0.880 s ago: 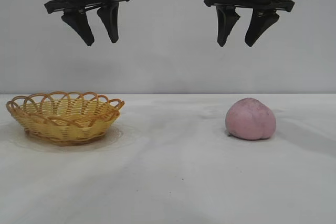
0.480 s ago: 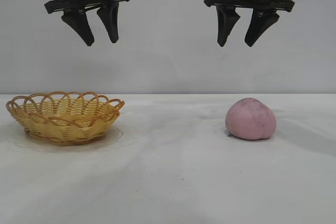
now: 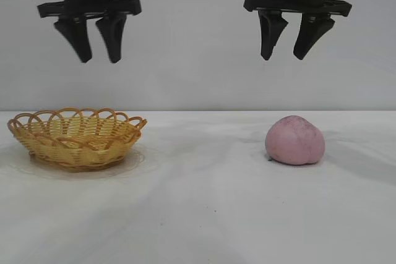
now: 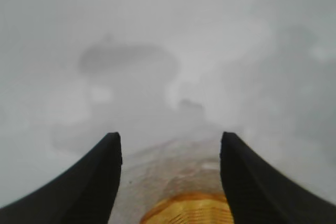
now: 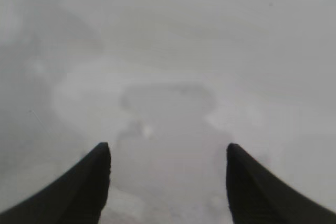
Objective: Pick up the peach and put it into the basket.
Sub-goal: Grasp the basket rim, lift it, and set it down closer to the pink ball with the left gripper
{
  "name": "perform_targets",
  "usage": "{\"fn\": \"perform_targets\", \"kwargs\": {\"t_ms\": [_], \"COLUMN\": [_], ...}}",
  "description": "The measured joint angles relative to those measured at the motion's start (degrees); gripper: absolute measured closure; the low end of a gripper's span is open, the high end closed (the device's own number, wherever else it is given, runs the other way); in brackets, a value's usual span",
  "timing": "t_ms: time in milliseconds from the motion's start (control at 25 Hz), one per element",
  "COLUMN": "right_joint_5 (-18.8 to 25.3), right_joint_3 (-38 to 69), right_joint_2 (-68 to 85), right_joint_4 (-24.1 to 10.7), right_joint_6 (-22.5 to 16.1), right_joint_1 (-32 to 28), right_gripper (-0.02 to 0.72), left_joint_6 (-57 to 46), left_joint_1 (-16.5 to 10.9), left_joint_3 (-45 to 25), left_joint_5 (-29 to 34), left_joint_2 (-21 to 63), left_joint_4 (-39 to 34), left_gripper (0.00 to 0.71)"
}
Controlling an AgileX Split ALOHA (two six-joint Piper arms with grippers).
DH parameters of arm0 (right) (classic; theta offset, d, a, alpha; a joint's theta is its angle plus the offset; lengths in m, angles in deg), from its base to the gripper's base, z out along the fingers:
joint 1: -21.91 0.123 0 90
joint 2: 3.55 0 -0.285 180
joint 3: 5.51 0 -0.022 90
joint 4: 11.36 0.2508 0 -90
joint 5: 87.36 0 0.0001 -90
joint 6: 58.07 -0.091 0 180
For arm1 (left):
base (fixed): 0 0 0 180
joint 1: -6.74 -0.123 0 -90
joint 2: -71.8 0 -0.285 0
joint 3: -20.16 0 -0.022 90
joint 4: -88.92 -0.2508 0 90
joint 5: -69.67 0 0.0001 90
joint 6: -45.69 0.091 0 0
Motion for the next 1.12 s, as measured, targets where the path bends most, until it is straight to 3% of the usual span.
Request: {"fn": "perform_targets", "kwargs": {"t_ms": [320,720,800,920,960,1120], "right_joint_5": [-3.00,-4.19,-4.45,-4.59,-4.58,-4.58], "right_joint_3": [11.12,12.55,12.55,12.55,12.55,12.55], "right_joint_2": [6.20,6.32,6.32,6.32,6.32,6.32], "right_joint_4": [0.00,0.54,0.77,0.87,0.87,0.87], "right_joint_6": [0.00,0.00,0.11,0.11,0.11,0.18], "right_joint_1": [-1.43,-1.43,-1.43,-1.43,-1.43,-1.43], "right_gripper": [0.288,0.288,0.288,0.288,0.288,0.288], "left_joint_6": [14.14,19.15,19.38,19.38,19.38,18.25], "left_joint_1": [-6.98,-7.31,-7.31,-7.31,-7.31,-7.31], "left_joint_3": [-12.61,-13.06,-13.06,-13.06,-13.06,-14.67], "left_joint_5": [0.10,3.80,3.80,3.95,3.95,3.65], "left_joint_2": [6.33,-1.10,-2.33,-2.99,-2.99,-2.58], "left_joint_4": [7.12,6.51,7.02,8.38,9.31,14.11], "left_gripper": [0.296,0.296,0.377,0.615,0.643,0.643]}}
